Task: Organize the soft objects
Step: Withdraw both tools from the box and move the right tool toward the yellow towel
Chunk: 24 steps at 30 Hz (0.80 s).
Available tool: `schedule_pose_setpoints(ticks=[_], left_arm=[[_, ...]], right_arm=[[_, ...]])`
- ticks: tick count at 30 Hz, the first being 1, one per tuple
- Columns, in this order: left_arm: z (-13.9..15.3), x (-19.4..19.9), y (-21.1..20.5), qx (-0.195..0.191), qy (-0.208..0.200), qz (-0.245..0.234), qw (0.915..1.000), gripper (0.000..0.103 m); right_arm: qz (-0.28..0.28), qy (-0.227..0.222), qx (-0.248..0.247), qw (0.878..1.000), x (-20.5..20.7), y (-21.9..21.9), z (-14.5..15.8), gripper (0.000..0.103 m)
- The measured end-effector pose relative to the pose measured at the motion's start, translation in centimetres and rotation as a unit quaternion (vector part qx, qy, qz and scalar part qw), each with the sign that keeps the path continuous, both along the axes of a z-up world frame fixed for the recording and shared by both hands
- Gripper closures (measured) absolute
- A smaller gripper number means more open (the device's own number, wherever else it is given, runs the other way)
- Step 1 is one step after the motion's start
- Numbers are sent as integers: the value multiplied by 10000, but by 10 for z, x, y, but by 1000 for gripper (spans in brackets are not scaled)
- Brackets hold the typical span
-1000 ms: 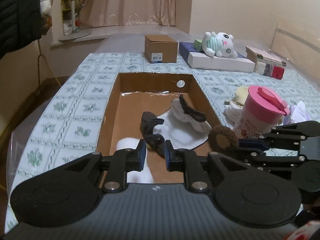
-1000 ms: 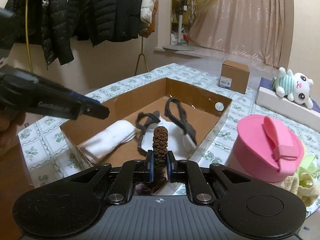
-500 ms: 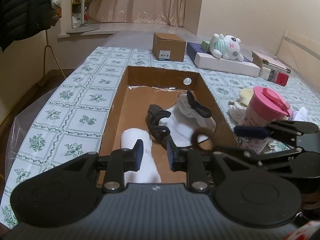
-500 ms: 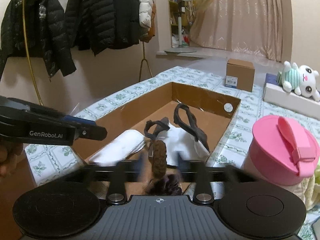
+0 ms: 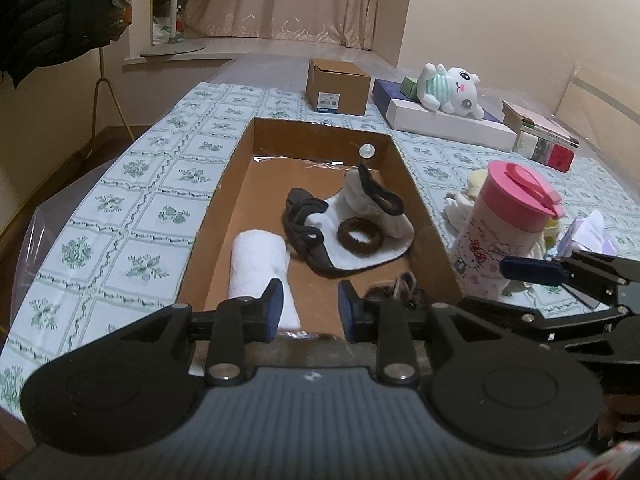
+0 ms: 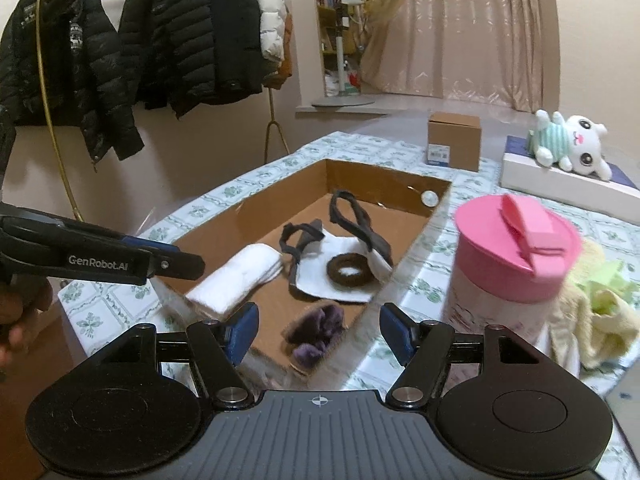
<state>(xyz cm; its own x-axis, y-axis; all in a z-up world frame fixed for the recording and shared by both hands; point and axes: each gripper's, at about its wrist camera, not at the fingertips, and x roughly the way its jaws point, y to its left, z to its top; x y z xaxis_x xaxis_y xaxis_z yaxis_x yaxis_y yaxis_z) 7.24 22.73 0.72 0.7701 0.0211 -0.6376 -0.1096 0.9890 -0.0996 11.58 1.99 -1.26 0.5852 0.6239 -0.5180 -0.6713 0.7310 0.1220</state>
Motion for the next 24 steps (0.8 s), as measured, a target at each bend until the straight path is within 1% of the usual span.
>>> schedule_pose_setpoints(ticks=[4, 15, 24], left_arm=[[3, -10, -11, -6, 50, 47, 10000, 77], [9, -39, -46, -26, 76, 143, 9999, 74], [14, -51, -82, 0, 34, 34, 10000, 72]], right_arm=[[-166, -17, 32, 9999, -8, -15, 8, 36], [-411, -131, 12, 9991, -33, -58, 24, 36], [-695, -170, 102, 9974, -44, -100, 34, 36]])
